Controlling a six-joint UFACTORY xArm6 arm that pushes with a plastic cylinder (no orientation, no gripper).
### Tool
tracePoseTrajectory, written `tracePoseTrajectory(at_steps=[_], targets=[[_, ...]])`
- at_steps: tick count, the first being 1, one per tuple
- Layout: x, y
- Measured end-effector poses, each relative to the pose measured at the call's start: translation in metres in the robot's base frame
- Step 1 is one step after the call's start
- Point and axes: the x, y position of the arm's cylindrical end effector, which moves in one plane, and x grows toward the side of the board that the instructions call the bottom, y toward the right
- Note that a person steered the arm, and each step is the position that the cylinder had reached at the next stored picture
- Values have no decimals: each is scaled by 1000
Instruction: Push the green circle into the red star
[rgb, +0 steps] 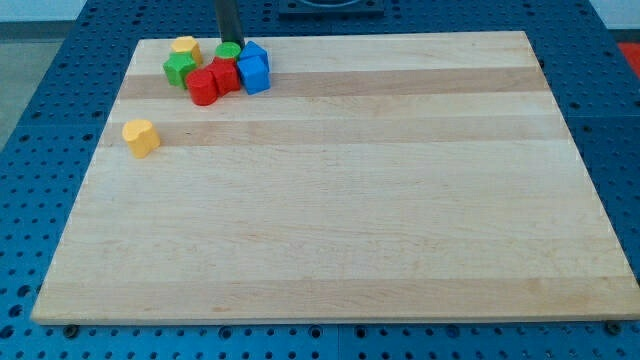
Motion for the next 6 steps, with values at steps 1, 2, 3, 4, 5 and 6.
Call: tracePoseTrajectory(at_steps=[1, 2, 3, 4, 5, 6], targets=[[17, 10], [42, 11], [70, 11], [90, 13], [90, 12], [90, -1]])
